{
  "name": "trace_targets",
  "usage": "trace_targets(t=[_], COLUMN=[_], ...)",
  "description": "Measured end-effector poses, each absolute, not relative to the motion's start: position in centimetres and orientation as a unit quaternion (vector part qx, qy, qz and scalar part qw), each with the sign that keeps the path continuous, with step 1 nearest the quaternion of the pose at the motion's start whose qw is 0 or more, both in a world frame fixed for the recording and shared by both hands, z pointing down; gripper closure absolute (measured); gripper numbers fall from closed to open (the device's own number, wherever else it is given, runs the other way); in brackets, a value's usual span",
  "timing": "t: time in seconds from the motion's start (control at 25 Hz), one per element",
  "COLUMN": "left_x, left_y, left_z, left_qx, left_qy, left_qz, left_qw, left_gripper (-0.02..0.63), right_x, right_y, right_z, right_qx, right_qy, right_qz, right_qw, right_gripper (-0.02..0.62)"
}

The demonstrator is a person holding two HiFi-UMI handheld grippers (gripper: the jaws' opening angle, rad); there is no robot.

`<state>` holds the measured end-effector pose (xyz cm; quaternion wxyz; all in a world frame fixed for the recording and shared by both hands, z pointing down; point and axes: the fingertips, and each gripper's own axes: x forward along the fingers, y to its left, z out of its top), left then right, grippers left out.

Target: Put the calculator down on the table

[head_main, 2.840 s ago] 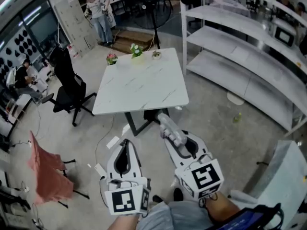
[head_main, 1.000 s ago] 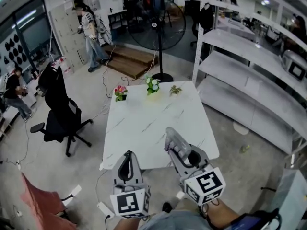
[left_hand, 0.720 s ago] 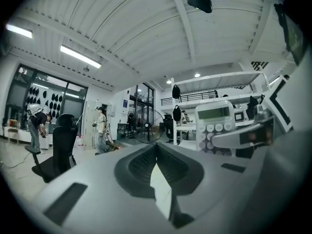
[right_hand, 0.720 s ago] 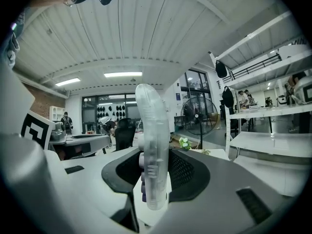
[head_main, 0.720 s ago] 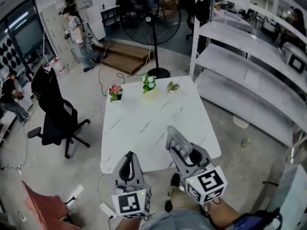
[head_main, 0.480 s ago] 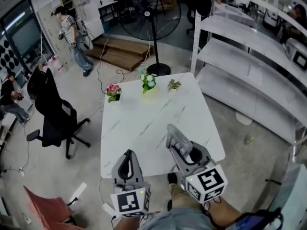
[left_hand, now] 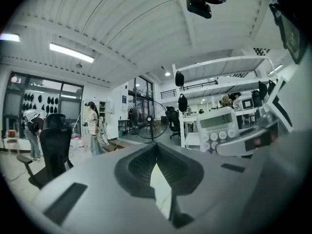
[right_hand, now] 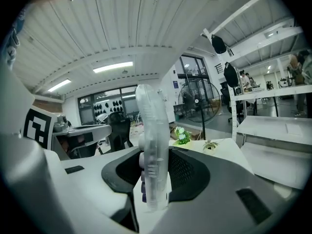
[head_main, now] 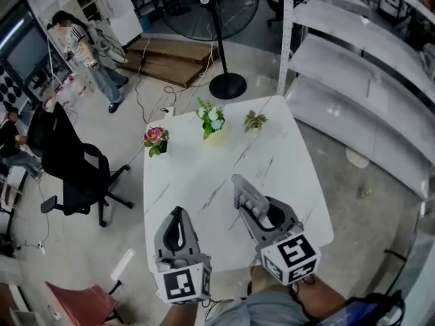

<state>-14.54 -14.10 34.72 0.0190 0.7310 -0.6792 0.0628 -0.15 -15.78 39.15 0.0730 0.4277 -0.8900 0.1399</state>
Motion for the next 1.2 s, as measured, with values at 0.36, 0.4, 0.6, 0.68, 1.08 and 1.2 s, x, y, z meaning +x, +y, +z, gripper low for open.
trace_targets(t=[0.36, 0.4, 0.6, 0.68, 1.08, 1.2], left_x=[-16.5, -16.9, -19.6, -20.5, -23.2, -23.3], left_y=[-20.1, -20.5, -21.6, -22.3, -24.0, -24.0], left_z=[34.6, 34.6, 34.8, 35.0, 37.6, 38.8], left_qx=[0.725, 0.723, 0.711, 0.713, 0.725, 0.727], left_qy=[-0.686, -0.688, -0.7, -0.698, -0.684, -0.68], left_qz=[0.07, 0.069, 0.064, 0.058, 0.065, 0.072], left_qw=[0.015, 0.013, 0.019, 0.021, 0.05, 0.063], left_gripper=[0.6, 0.6, 0.6, 0.6, 0.6, 0.6], right_x=[-3.6, -4.0, -7.0, -8.3, -11.5, -11.7], right_y=[-22.3, -22.9, -24.3, -25.0, -25.6, -25.4], right_z=[39.6, 39.5, 39.5, 39.6, 44.7, 46.7], right_qx=[0.392, 0.388, 0.373, 0.369, 0.375, 0.375], right_qy=[-0.903, -0.905, -0.911, -0.913, -0.896, -0.89], right_qz=[0.155, 0.152, 0.145, 0.139, 0.176, 0.192], right_qw=[0.086, 0.088, 0.102, 0.108, 0.16, 0.174], right_gripper=[0.449, 0.449, 0.449, 0.449, 0.448, 0.449])
